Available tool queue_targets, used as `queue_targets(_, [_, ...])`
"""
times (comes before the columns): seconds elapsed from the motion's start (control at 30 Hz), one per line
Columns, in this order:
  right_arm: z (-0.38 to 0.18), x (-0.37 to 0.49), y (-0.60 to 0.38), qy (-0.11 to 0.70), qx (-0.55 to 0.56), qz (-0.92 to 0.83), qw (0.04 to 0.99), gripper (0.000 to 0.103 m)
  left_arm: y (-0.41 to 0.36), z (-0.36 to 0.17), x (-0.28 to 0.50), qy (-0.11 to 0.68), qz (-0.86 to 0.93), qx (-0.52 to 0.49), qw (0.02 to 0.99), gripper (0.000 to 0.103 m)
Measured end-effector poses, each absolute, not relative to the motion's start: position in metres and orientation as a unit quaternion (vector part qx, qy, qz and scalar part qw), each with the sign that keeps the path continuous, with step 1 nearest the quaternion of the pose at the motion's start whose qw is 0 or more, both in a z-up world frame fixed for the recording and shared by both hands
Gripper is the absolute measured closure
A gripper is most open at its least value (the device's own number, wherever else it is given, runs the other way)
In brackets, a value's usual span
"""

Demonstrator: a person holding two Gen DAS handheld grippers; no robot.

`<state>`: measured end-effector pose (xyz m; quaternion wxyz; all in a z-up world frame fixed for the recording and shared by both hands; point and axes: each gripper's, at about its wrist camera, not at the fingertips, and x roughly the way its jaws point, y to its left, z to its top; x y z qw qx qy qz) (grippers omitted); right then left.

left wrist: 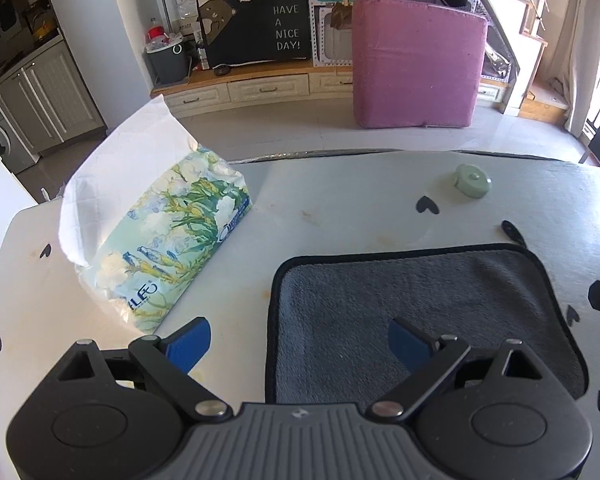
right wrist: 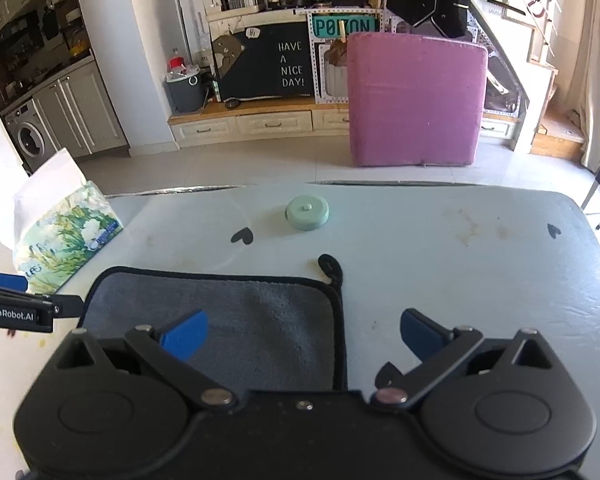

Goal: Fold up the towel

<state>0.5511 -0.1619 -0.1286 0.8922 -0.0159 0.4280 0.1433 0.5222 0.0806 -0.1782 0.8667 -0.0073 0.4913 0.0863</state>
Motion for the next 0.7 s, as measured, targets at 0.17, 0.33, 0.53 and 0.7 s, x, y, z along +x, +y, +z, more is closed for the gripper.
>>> queue_targets(0.17, [-0.114, 0.535, -0.164, 0.416, -0.016, 0.145, 0.898, 0.000, 0.077, -0.162, 0.504, 0.483, 0.087, -0.018, 0.871, 0.008])
queue_targets(0.33, [-0.099, 0.515, -0.167, 0.404, -0.020, 0.149, 0.902, 0.000, 0.072, -0.142, 0.482, 0.469, 0.084, -0.021, 0.879, 0.008])
queue_targets(0.53, [-0.080, 0.488, -0.169, 0.391, -0.028, 0.148, 0.908, 0.000, 0.067, -0.118, 0.450, 0.450, 0.078, -0.027, 0.889, 0.008])
queue_targets(0.7, [-0.063, 0.462, -0.169, 0.375, -0.039, 0.147, 0.915, 0.000, 0.062, -0.101, 0.423, 0.435, 0.071, -0.035, 0.897, 0.008])
